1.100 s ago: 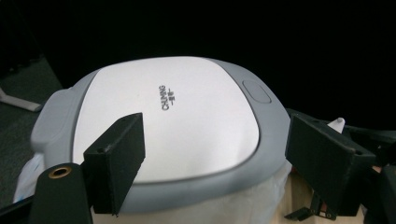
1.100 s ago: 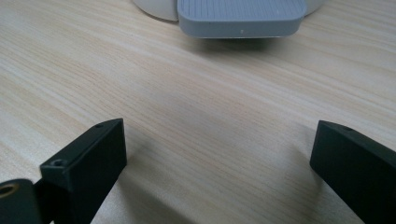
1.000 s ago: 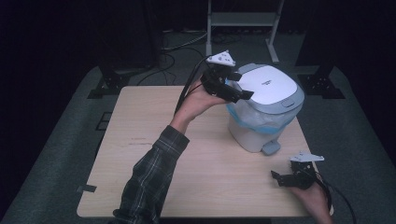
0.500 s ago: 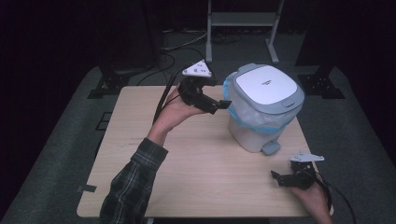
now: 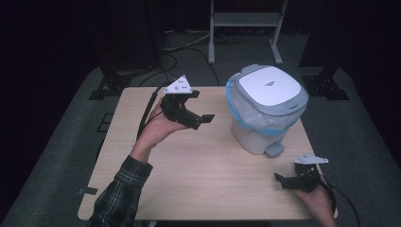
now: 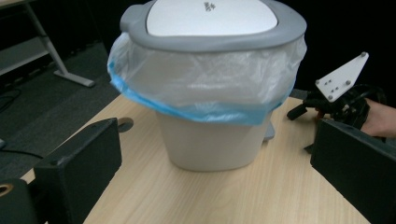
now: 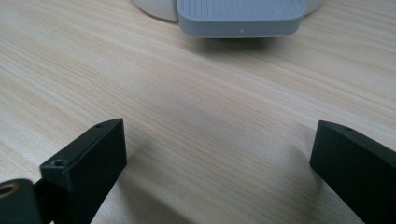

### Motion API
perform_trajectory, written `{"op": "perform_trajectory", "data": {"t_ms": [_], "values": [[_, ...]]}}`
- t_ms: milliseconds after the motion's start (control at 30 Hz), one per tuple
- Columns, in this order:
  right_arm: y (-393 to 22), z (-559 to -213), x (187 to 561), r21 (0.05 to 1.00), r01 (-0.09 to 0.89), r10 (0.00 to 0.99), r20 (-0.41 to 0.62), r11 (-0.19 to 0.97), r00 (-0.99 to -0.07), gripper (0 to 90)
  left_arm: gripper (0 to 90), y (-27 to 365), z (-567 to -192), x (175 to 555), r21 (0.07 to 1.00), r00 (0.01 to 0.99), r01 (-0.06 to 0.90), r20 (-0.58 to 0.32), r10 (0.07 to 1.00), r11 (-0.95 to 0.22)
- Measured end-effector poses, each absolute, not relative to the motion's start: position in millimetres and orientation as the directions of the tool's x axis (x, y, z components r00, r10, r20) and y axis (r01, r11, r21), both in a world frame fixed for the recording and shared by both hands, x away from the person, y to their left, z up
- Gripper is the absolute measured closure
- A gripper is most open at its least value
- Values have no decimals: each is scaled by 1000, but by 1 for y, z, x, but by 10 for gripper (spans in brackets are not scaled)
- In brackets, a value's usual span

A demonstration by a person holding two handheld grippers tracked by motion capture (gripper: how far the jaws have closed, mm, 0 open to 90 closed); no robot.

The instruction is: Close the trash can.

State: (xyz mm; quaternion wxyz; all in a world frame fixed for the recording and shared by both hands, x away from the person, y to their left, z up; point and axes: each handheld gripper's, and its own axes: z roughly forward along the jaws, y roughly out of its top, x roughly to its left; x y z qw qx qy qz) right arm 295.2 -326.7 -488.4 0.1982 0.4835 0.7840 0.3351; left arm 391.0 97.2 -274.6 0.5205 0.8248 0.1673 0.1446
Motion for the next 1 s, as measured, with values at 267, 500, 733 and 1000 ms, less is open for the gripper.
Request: {"op": "perform_trajectory", "data": {"t_ms": [267,500,733,1000], "values": [[-327,-488,295,717,626,891,14,308,-454,26,10,119,-300,376,914,878,130,74,474,-384],[-327,-488,295,717,625,891,13,308,-455,26,10,134,-329,364,908,855,155,74,513,-390],[-327,-488,295,717,625,891,13,308,-454,26,11,147,-360,352,892,837,186,76,542,-412],[-327,-488,295,717,625,891,13,309,-454,26,10,163,-394,341,878,819,226,64,570,-423]]}}
